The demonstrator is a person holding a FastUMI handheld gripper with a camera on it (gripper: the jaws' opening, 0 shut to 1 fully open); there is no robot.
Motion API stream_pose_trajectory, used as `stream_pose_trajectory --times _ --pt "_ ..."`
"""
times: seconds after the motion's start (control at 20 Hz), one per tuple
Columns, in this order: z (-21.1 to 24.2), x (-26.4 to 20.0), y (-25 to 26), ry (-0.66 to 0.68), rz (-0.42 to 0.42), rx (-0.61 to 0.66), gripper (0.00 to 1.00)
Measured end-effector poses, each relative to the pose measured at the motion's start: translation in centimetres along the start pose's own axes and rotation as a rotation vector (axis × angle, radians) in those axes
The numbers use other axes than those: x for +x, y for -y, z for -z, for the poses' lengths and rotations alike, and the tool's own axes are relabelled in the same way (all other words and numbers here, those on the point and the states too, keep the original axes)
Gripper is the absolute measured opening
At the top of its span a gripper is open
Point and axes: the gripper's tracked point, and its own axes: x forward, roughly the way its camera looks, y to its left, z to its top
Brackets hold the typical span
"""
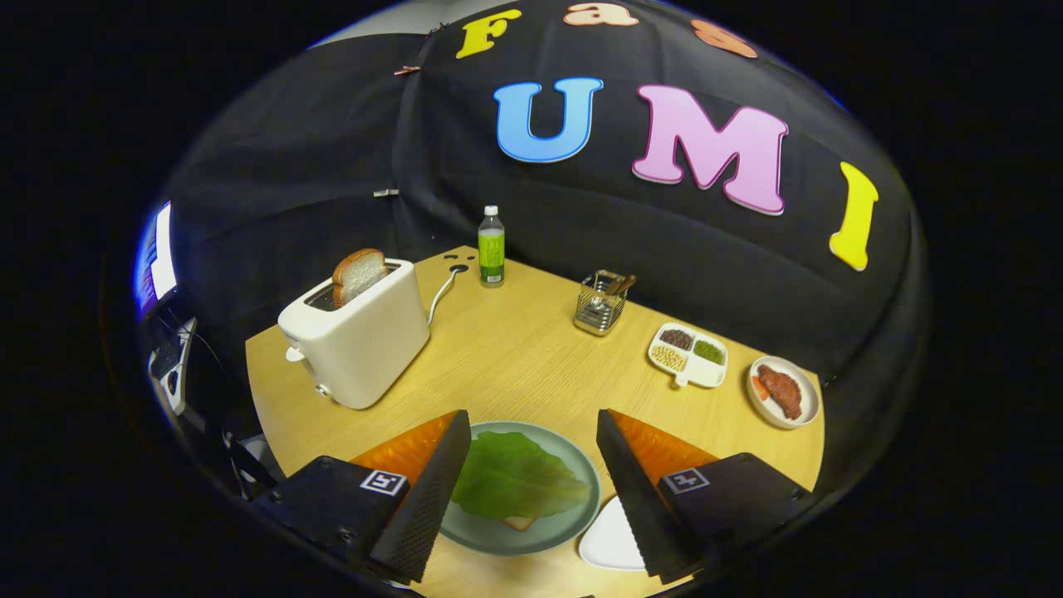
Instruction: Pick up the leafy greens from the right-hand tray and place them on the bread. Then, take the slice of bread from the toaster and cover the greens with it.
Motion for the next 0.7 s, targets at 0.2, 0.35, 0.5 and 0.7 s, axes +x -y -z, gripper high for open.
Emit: stream_pose_trajectory --times 0.2,0.35,0.5,0.7 --pt "-3.4 -4.4 1.4 0.110 0.079 -0.074 0.98" --pt "-6.4 -7.9 1.4 0.190 0.111 -0.073 0.99" --pt "-9.7 -11.0 0.7 0.275 0.136 -0.079 0.98" --pt "-15.4 -13.5 -2.4 0.399 0.136 -0.083 0.98"
